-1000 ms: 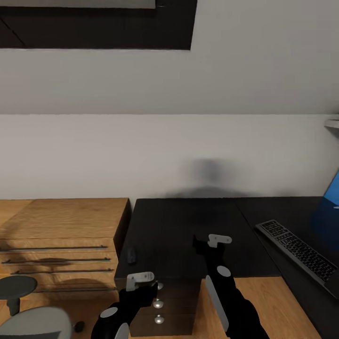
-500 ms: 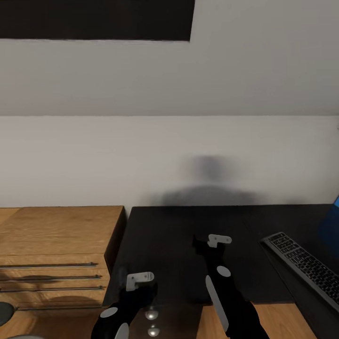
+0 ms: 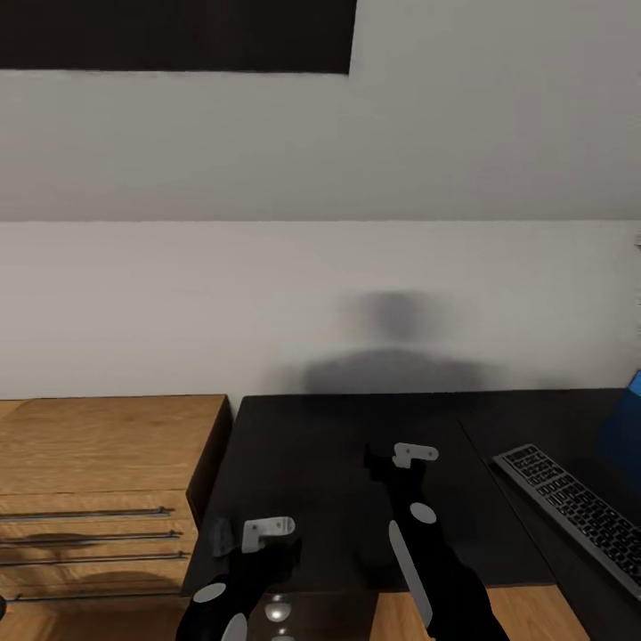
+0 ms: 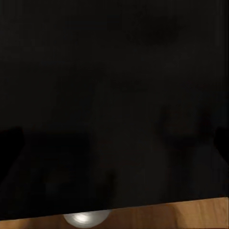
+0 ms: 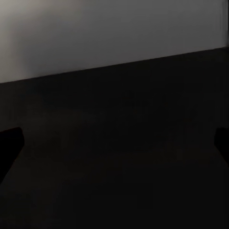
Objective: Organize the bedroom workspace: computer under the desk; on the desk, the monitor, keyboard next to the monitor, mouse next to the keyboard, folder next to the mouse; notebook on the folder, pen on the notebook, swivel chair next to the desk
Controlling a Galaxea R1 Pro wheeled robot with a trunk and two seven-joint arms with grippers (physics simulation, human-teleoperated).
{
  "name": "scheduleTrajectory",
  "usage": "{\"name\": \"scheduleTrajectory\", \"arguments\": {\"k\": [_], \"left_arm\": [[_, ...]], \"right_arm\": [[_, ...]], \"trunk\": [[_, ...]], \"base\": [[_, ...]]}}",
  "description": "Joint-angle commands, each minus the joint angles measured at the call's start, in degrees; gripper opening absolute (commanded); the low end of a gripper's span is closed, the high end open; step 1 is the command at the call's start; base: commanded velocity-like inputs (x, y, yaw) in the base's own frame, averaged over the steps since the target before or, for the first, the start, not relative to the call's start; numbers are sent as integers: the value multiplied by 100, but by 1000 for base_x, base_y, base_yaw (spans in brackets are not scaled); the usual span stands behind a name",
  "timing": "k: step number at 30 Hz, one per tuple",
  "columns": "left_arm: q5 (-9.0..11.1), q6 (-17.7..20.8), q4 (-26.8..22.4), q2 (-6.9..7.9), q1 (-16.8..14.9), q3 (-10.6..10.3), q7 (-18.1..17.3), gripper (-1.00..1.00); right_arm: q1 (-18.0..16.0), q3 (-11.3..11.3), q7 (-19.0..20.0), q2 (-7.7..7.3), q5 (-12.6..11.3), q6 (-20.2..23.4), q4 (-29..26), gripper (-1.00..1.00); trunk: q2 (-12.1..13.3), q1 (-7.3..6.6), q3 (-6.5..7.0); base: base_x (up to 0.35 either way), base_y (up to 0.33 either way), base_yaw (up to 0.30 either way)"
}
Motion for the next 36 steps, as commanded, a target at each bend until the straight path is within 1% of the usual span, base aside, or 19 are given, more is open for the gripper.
{"name": "scheduleTrajectory", "arguments": {"k": [1,15,26,36], "left_arm": [[62,17,-8,1,-4,-9,54,100],[65,17,-3,1,-5,-17,55,100],[61,17,-8,6,-4,-17,40,100],[57,17,-9,-1,-4,-32,46,100]], "right_arm": [[-4,10,-36,0,-26,29,-8,100],[-4,17,-36,0,-18,6,36,100],[-4,23,-36,0,-21,7,79,100],[-4,28,-36,0,-17,11,80,100]], "trunk": [[-5,1,-2],[-5,1,78],[-5,1,87],[396,-219,267]], "base": [[4,-2,-156],[1,0,-177],[0,0,-34],[0,0,-1]]}}
